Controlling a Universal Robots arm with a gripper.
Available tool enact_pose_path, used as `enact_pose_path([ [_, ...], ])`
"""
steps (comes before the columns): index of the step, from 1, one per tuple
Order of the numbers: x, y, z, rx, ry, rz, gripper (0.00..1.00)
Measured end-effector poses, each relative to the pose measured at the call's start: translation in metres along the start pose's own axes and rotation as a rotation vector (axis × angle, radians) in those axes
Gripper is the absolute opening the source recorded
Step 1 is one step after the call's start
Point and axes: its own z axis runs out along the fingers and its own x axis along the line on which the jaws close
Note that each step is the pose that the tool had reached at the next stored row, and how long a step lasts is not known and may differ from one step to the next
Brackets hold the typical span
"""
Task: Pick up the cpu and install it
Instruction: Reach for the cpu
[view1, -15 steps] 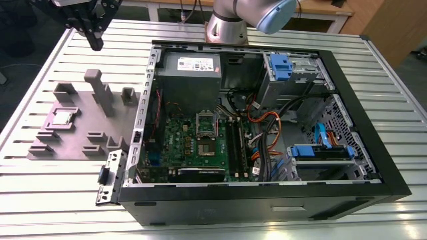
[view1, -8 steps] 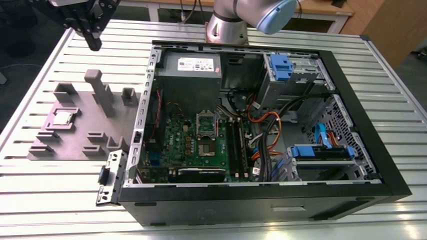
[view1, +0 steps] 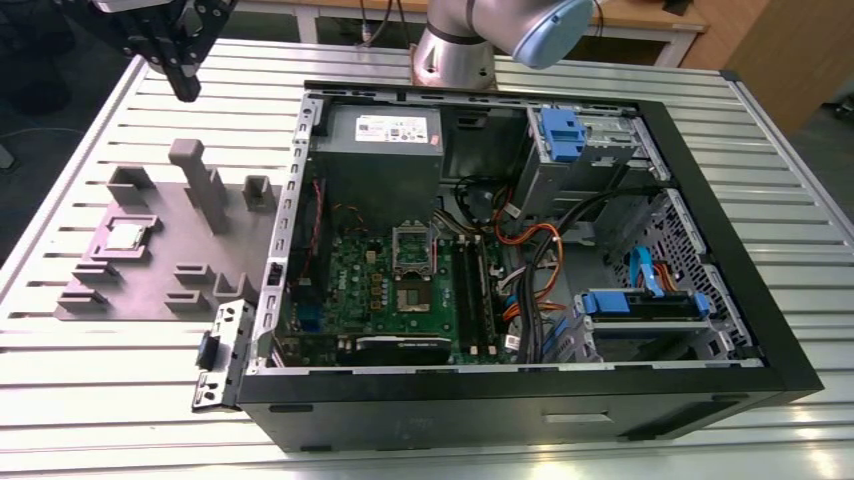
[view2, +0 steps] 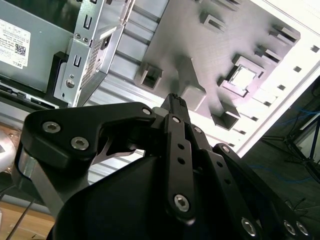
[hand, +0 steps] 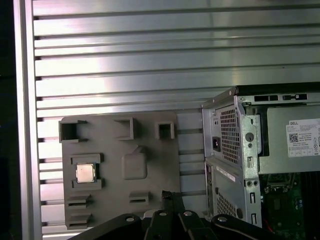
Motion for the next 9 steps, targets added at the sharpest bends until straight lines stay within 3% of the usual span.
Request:
enact_pose_path([
  [9,0.0023,-0.0002,-0.0001,0.0,0.0001,0.0,0.11],
])
